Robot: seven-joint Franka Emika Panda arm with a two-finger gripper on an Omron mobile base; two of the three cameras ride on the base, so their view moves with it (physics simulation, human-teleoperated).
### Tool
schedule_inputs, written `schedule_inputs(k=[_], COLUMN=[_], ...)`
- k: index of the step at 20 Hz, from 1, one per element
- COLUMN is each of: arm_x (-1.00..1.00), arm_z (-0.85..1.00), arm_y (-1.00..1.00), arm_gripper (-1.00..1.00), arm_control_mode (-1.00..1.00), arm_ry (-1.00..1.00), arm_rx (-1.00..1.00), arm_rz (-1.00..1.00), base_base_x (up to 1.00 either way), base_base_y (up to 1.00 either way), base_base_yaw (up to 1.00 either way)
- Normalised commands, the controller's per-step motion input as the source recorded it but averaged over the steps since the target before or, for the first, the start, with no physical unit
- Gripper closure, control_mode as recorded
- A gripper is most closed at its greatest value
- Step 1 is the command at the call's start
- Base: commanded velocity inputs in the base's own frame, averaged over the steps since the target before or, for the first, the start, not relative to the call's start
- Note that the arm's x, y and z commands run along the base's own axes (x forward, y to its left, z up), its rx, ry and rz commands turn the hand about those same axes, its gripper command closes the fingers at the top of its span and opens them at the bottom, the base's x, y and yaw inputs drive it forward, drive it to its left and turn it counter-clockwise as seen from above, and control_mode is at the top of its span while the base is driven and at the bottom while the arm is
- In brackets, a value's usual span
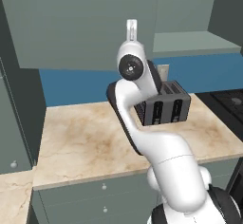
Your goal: Close all open cabinet doors.
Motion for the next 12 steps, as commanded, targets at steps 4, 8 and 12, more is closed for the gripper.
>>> schedule_inputs(k=[4, 8, 12], arm_x=[0.58, 0.44, 0.33], arm_z=[-0.03, -0.03, 0.0], arm_y=[-0.08, -0.01, 0.0], arm_gripper=[-1.0, -1.0, -1.0], arm_control_mode=[-1.0, -1.0, -1.0], arm_ry=[0.02, 0.07, 0.07], arm_rx=[0.02, 0.04, 0.07], arm_rz=[0.07, 0.01, 0.0], base_base_x=[0.0, 0.0, 0.0], base_base_y=[0.0, 0.0, 0.0], base_base_yaw=[0.0, 0.0, 0.0])
